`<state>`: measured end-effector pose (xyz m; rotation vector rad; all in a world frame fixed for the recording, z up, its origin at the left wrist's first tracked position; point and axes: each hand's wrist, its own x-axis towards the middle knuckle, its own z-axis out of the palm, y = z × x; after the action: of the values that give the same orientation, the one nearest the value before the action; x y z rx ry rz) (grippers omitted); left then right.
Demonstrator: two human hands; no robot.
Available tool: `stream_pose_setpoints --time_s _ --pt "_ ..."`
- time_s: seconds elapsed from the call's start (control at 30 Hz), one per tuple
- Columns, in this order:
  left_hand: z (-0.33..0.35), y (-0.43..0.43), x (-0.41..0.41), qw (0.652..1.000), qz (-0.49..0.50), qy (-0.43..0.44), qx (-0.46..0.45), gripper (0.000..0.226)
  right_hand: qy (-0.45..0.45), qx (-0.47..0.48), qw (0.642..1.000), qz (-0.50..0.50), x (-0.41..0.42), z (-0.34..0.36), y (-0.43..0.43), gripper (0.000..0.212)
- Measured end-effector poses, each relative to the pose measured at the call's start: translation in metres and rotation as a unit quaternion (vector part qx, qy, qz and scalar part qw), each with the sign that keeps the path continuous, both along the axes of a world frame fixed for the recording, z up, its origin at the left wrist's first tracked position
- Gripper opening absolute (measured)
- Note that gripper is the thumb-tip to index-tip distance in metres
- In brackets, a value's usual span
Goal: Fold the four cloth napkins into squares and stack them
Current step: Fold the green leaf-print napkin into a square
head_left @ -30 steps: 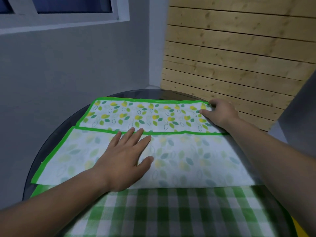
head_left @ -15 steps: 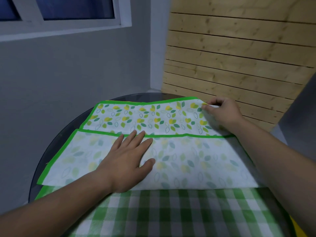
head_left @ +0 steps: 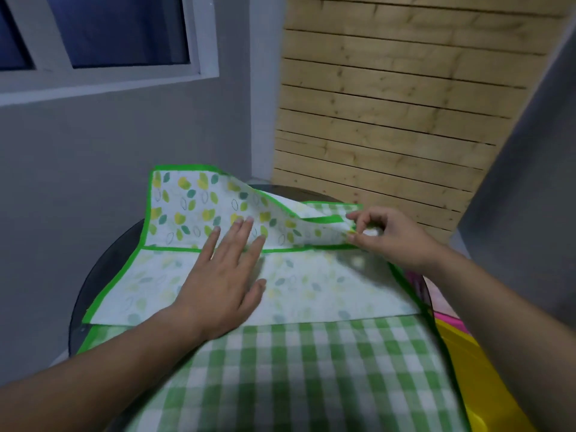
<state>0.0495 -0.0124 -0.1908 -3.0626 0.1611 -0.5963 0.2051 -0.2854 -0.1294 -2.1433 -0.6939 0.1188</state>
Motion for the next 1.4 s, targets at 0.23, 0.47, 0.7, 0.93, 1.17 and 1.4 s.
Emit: stream_pose_setpoints --time_s 0.23,0.47,0.7,0.93,1.17,1.4 --pt "0.027 -0.021 -0.026 0.982 -0.11 -0.15 0.042 0.07 0.014 -0.126 0.991 0.047 -0.042 -0.005 -0.039 0.019" --pt "0.015 -0.014 -0.024 0.977 -0.035 0.207 0.039 0.079 -0.014 -0.211 0.976 0.057 -0.053 -0.031 -0.06 0.024" --pt "0.0 -0.009 -0.024 0.958 -0.037 0.284 -0.007 0.076 -0.029 -0.172 0.985 0.012 -0.073 -0.02 -0.049 0.042" --pt "-0.003 -0.009 -0.024 0.96 -0.041 0.277 0.0 0.074 -0.089 -0.31 0.938 0.124 -0.08 -0.012 -0.033 0.029" --pt "-0.001 -0.008 -0.025 0.96 -0.057 0.271 0.038 0.082 -0.162 -0.373 0.911 0.07 -0.098 -0.004 -0.008 0.043" --pt "-0.008 -0.005 -0.029 0.965 -0.062 0.254 -0.001 0.075 -0.087 -0.284 0.943 0.149 -0.117 -0.048 0.035 0.055"
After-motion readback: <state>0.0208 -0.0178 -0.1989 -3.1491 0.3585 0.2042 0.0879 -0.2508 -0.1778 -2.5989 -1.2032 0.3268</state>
